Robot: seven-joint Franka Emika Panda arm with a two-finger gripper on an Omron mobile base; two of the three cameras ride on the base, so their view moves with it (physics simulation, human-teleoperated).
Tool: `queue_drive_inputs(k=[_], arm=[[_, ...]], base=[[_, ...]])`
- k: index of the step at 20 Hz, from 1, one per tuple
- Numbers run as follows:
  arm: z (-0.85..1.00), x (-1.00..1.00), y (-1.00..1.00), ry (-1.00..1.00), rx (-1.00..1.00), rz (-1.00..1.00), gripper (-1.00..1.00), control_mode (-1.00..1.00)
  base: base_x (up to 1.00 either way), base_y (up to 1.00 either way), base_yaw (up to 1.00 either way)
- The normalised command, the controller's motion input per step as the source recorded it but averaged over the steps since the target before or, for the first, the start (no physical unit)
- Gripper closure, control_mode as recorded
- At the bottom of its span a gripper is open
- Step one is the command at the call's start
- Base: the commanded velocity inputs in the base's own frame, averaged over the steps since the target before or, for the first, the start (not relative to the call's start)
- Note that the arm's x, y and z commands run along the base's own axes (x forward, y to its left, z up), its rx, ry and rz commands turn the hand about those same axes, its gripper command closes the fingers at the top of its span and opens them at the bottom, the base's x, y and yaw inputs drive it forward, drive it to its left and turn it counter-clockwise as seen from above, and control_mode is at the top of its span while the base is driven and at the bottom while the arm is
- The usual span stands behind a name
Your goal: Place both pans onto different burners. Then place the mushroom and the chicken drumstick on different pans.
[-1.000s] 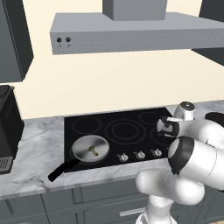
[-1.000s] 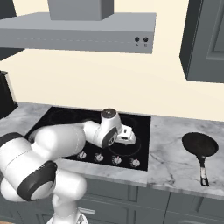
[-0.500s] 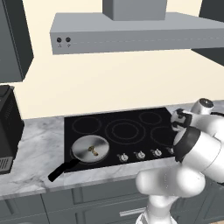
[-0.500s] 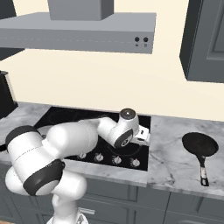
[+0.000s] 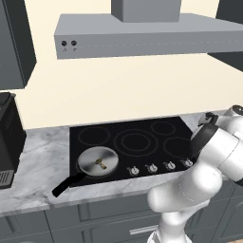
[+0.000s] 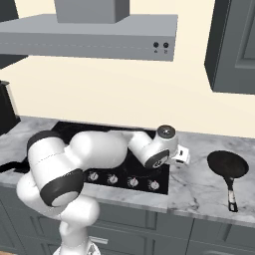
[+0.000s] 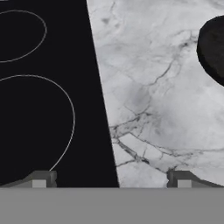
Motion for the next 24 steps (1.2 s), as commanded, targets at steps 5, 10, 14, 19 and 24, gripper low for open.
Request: queue_drive_inputs(k=[5,10,14,19,24], arm=[[0.00,-0.02,-0.63,-0.04,-0.02,-0.02,-1.00,-1.00],[0.00,-0.11,-0.53,-0.07,-0.07,0.00,-1.00,-1.00],[0.00,-0.04,-0.54,-0.04,-0.03,0.00,-1.00,-1.00],[0.00,-0.29,-0.34,-0.04,0.00,0.00,-1.00,-1.00],[0.00,-0.32,-0.35,-0.05,0.00,0.00,-1.00,-1.00]], base=[[0.00,0.00,0.00],[0.00,0.00,0.00],[0.00,0.00,0.00],[0.00,0.00,0.00],[0.00,0.00,0.00]])
